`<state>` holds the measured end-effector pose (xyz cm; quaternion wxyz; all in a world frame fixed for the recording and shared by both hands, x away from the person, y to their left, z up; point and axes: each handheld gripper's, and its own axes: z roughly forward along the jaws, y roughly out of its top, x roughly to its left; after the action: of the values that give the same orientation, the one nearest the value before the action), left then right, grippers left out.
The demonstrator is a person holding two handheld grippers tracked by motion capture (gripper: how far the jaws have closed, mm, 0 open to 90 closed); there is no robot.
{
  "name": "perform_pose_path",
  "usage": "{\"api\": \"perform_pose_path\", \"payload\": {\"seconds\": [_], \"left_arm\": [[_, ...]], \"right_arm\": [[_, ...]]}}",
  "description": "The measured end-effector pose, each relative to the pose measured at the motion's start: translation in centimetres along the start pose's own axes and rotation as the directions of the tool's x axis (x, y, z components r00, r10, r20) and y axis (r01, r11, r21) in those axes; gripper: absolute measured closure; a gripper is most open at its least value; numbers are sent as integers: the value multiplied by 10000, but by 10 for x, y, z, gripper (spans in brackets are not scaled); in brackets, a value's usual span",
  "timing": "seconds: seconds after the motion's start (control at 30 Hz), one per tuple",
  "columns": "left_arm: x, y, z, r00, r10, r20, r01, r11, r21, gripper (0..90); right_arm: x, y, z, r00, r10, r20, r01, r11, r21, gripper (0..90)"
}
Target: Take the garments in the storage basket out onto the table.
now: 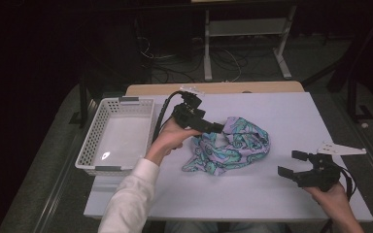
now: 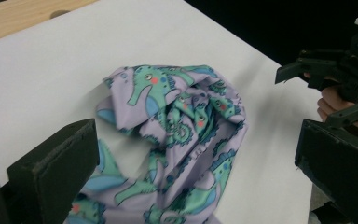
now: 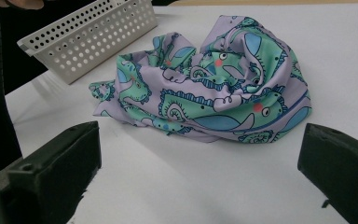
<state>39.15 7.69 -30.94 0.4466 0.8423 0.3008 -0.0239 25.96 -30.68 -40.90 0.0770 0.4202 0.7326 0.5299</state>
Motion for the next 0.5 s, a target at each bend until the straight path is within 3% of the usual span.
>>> {"api": "perform_pose_path", "payload": {"seconds": [0.5], "left_arm": [[11,-30,-39,9984,-293,-478,262,9976,-647,0]], "right_arm": [[1,0,1,10000,-4,9,4,10000,43,0]]}}
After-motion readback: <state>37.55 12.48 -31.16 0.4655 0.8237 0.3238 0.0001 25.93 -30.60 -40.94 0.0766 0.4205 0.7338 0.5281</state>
